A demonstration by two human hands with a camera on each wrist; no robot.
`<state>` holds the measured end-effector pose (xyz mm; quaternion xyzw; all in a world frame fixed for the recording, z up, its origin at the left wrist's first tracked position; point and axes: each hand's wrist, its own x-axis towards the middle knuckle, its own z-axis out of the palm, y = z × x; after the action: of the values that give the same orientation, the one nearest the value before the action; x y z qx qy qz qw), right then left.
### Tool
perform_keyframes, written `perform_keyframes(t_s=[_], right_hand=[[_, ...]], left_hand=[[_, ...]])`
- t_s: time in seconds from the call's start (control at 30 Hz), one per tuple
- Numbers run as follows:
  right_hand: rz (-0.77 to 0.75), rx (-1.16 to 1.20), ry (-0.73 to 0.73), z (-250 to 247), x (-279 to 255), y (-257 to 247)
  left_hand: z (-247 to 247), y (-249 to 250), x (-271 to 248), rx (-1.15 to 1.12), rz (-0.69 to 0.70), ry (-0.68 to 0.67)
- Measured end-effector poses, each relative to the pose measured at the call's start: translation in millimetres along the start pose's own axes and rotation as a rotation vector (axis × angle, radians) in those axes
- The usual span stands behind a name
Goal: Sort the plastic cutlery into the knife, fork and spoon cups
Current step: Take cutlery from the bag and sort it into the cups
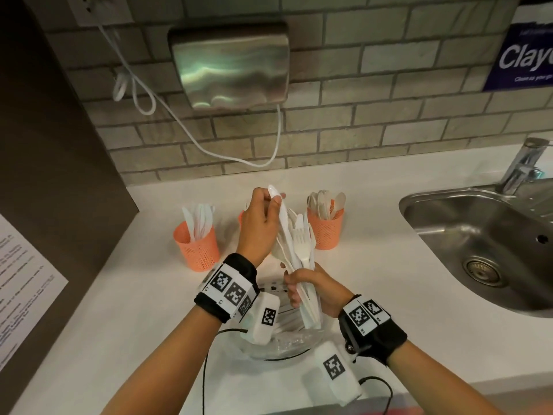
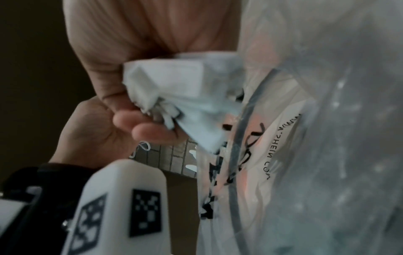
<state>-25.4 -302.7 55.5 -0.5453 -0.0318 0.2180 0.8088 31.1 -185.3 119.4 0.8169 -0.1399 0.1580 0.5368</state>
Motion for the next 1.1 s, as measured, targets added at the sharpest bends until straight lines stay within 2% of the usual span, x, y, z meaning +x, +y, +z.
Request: perform_keyframes(t_s=[0.07, 0.23, 0.3, 0.43, 0.5, 0.6, 0.67, 0.77, 0.83, 0.9, 1.0, 1.1], right_hand=[[0.033, 0.049, -0.016, 2, -1, -1], [0.101, 0.136, -0.046, 4, 0, -1], [0.114, 0.158, -0.04, 2, 2, -3], [0.094, 0.202, -0.01, -1, 5, -5], [0.08, 0.182, 0.004, -2, 6, -8], [0.043, 0.118, 0.028, 1, 9, -10], [-0.009, 0.036, 0.091, 2, 13, -10], [-0.085, -0.136, 0.228, 2, 16, -8], [-0.123, -0.208, 0.281, 1, 18, -7], [-0.156, -0.259, 0.335, 1, 21, -6], [-0.199, -0.291, 0.392, 4, 25, -5], [-0.207, -0.287, 0.383, 7, 27, -5]], left_hand=[[3, -1, -4, 0.042, 0.006, -0.013], [4, -5, -4, 0.114, -0.079, -0.002], [0, -3, 3, -0.007, -0.124, 0.012], [-15, 5, 27, -0.36, -0.301, 0.085], [-20, 8, 28, -0.424, -0.334, -0.014], [-16, 7, 17, -0.364, -0.31, -0.177], [-15, 7, 15, -0.47, -0.29, -0.112], [-29, 12, 29, -0.693, -0.241, 0.15], [-43, 17, 39, -0.672, -0.219, 0.234], [-51, 19, 40, -0.509, -0.222, 0.179], [-44, 9, 22, -0.224, -0.227, -0.017], [-26, -8, 2, -0.237, -0.221, -0.157]])
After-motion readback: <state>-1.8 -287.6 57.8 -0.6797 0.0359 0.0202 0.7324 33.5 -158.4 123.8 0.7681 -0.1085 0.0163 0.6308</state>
